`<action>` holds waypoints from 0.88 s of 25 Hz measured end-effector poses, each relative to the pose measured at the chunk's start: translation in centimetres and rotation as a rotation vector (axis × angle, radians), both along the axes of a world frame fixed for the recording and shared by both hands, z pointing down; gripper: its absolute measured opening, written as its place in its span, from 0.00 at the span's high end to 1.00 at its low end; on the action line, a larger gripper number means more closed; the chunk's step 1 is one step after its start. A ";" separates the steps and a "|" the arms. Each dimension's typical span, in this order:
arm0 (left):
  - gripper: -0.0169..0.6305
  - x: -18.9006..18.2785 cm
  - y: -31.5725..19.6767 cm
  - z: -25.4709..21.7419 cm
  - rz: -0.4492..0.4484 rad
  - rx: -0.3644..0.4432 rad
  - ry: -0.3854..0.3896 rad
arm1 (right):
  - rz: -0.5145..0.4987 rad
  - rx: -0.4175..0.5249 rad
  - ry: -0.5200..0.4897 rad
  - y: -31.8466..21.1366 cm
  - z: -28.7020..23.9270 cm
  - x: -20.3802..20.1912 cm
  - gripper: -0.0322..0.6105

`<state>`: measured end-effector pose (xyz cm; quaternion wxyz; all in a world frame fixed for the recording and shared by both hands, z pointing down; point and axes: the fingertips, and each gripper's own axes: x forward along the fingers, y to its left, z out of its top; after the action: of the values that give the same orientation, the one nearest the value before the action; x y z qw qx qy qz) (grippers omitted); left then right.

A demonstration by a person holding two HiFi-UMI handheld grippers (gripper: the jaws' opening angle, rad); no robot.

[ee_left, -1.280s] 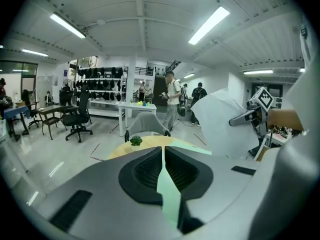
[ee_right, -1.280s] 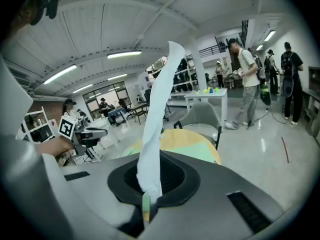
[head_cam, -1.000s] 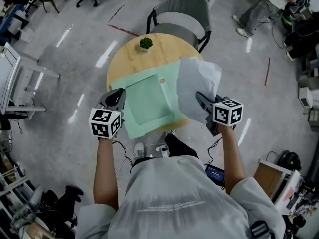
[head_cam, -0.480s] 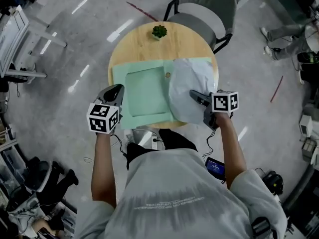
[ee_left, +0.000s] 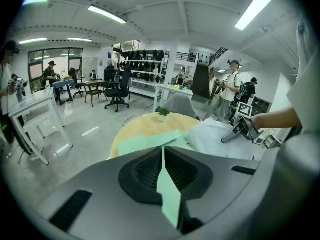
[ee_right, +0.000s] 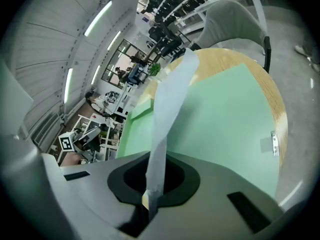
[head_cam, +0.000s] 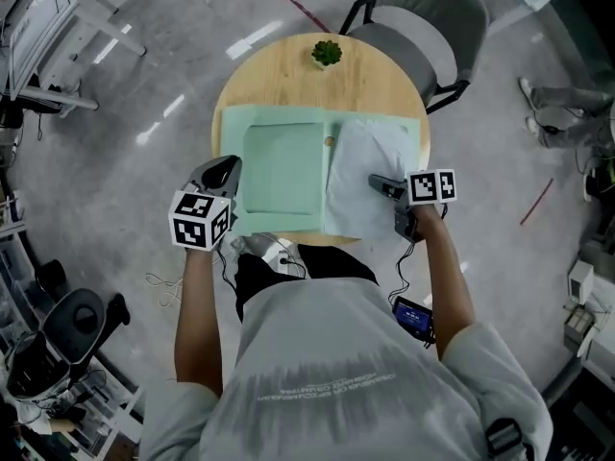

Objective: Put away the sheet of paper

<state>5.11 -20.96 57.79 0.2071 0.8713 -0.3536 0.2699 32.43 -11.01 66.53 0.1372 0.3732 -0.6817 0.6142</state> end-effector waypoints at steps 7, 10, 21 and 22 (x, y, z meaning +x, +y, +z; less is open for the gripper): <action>0.92 0.8 0.1 1.0 -0.020 -0.019 -0.005 | -0.031 -0.052 0.075 -1.4 2.9 1.0 0.90; 0.92 1.2 -0.1 1.2 -0.022 -0.020 -0.001 | -0.043 -0.074 0.102 -1.1 3.7 1.7 0.89; 0.92 2.0 -0.6 1.8 -0.033 -0.039 0.007 | -0.025 -0.107 0.201 0.6 5.2 4.4 0.87; 0.92 2.2 -0.4 1.7 -0.035 -0.038 0.006 | -0.026 -0.105 0.201 0.5 5.2 4.4 0.87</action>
<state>7.33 -21.37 59.51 0.2295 0.8618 -0.3627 0.2703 36.87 -10.49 71.69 0.2322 0.4162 -0.6362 0.6068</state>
